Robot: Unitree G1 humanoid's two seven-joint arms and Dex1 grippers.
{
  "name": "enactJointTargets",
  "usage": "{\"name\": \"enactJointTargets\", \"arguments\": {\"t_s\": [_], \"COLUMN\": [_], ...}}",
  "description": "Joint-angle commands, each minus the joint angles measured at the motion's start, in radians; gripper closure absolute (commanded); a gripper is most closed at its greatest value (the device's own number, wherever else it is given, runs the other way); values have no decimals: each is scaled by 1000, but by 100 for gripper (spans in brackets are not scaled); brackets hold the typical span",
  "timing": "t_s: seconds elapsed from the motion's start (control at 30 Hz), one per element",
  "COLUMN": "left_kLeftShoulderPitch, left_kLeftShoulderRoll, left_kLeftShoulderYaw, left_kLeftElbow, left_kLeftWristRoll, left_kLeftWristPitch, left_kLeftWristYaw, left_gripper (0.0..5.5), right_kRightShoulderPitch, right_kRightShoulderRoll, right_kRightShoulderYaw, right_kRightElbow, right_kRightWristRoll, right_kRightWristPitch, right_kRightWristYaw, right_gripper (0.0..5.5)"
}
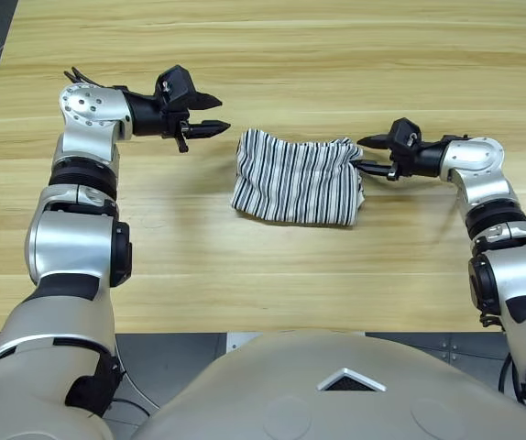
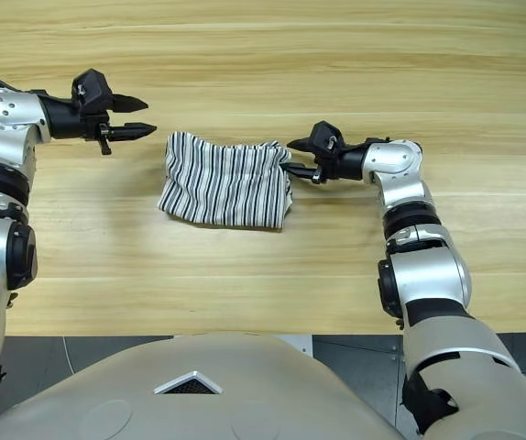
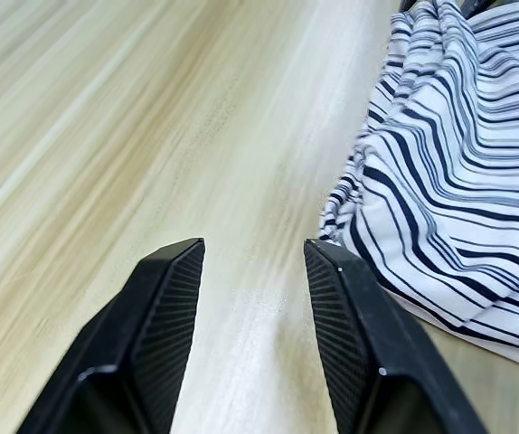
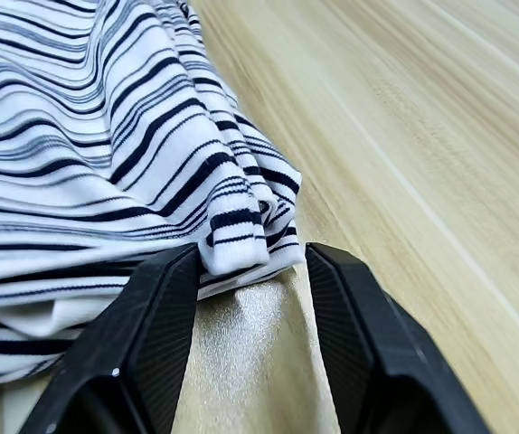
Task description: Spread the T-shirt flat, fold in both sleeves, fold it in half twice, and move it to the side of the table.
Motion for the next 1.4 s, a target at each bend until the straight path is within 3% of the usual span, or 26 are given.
{"name": "enactJointTargets", "arguments": {"t_s": [0.03,0.23,0.47,0.7,1.0,1.23,1.4], "left_kLeftShoulderPitch": [-20,-7,5,3,10,22,23], "left_kLeftShoulderRoll": [30,66,78,72,49,36,34], "left_kLeftShoulderYaw": [38,103,123,126,127,134,136], "left_kLeftElbow": [18,19,26,22,-1,-26,-31], "left_kLeftWristRoll": [4,-17,3,6,-5,-18,-22], "left_kLeftWristPitch": [-21,-30,-42,-46,-60,-63,-66], "left_kLeftWristYaw": [30,33,57,54,36,18,12], "left_gripper": [346,346,346,346,346,346,346], "right_kRightShoulderPitch": [21,83,107,42,-111,-129,-105], "right_kRightShoulderRoll": [-35,-91,37,171,288,264,182], "right_kRightShoulderYaw": [-81,-95,19,99,88,-7,-36], "right_kRightElbow": [-137,-400,-506,-374,-11,197,240], "right_kRightWristRoll": [99,134,111,40,-31,-19,-58], "right_kRightWristPitch": [53,137,195,142,72,186,250], "right_kRightWristYaw": [86,135,154,104,21,17,-8], "right_gripper": [339,339,339,339,339,339,339]}}
